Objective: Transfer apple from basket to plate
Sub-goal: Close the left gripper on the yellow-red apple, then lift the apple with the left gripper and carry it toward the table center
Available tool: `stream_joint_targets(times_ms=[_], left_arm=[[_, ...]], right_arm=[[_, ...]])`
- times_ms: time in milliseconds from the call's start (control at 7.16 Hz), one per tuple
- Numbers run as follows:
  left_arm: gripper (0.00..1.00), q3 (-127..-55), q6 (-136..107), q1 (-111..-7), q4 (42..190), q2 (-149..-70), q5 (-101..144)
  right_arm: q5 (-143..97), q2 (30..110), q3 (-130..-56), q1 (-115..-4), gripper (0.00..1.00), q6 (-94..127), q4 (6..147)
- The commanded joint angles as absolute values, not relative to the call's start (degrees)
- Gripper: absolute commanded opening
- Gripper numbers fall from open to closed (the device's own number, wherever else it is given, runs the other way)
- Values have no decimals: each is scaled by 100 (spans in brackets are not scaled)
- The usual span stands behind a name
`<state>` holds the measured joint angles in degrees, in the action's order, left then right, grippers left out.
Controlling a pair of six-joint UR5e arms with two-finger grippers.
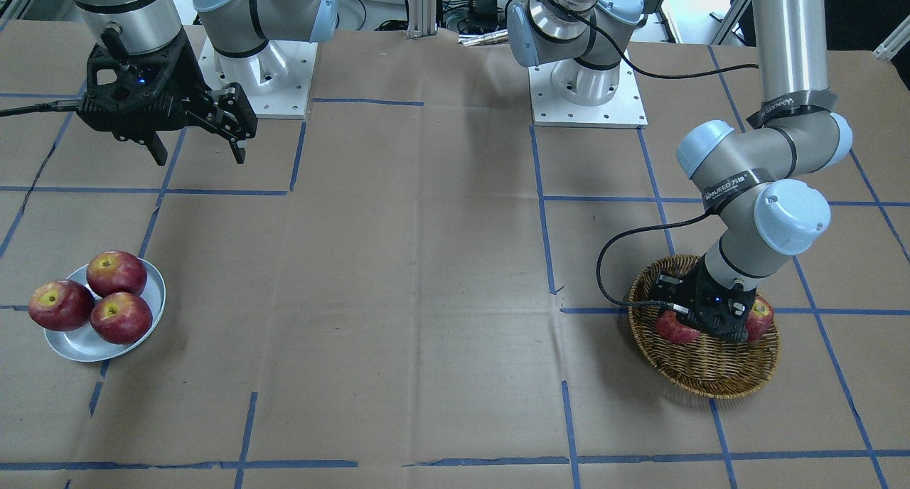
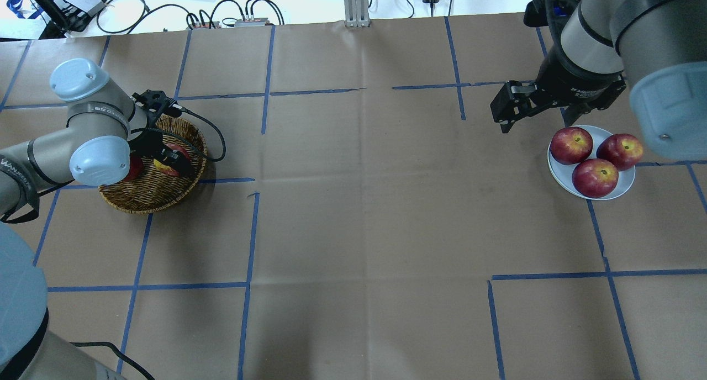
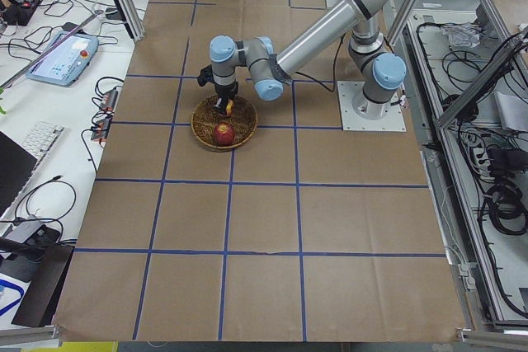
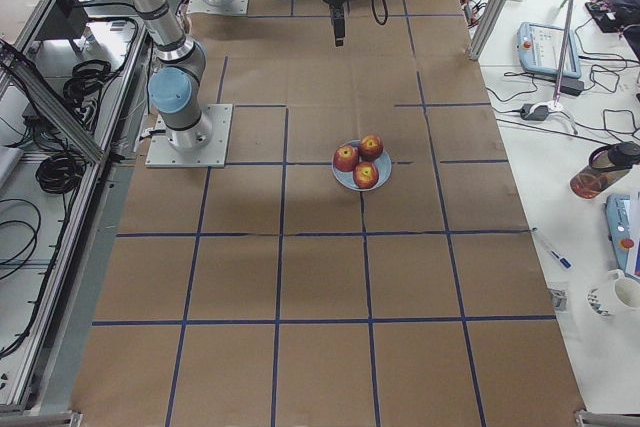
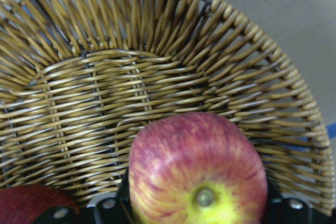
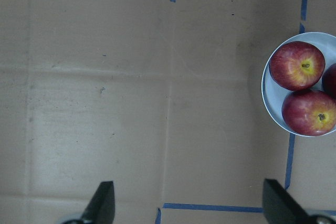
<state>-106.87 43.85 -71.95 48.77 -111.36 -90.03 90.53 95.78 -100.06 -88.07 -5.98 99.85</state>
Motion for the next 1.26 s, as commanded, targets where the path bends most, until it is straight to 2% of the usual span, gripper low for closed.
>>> stream_joint_targets(times_ms=[0, 140, 419, 699, 1118], left_arm=[[56, -10242, 3767, -7486, 5865, -10507, -9009], [56, -10091, 3005, -7958, 6245, -10277, -9017], [59, -10002, 1458, -9030, 6249, -10388, -9000], [59, -9679, 418, -10006, 6170, -11097, -9026], [59, -8423, -350, -11115, 6152, -12371, -9079]], right_arm=[[9053, 9580, -10011, -8807, 100, -598, 9984], [9053, 9571, -10011, -8807, 100, -598, 9984], [9053, 9589, -10011, -8807, 100, -598, 9984], [9053, 9597, -10011, -8807, 100, -598, 9984], [9053, 9589, -10011, -8807, 100, -598, 9984]])
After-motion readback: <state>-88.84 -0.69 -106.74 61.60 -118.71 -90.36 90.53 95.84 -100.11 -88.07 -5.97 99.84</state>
